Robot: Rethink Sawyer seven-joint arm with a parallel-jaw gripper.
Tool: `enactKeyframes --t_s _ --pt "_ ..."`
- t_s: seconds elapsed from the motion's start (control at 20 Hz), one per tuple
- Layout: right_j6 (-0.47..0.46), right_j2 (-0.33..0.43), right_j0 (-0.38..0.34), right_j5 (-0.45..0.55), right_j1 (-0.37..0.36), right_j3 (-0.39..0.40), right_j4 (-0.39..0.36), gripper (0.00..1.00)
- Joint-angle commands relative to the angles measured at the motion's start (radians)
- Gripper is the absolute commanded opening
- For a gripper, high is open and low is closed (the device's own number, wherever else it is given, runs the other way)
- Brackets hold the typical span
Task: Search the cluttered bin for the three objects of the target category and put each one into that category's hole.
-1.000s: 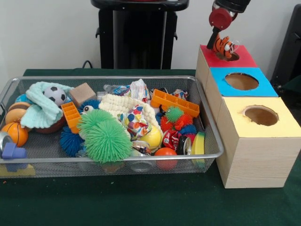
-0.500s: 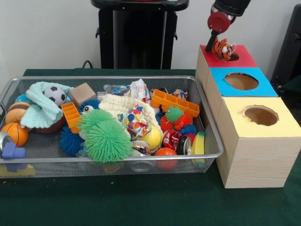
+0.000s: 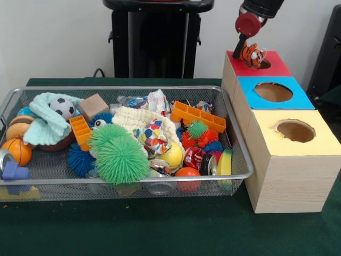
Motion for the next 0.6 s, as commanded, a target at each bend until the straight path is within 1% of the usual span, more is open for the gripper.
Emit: enactKeyframes --t_s 0.05,0.3,0.5,0.55,0.6 --pt "0.315 0.011 -0.002 -0.04 0.084 -0.012 0.038 0.0" --pt "0.31 0.011 -0.004 -0.051 0.084 -0.003 0.045 0.0" --pt "0.302 0.037 -0.027 -0.081 0.066 0.017 0.07 0.0" --pt "0.296 0.029 -0.021 -0.076 0.068 0.013 0.065 1.0" --pt "0.293 0.025 -0.016 -0.062 0.074 0.006 0.061 1.0"
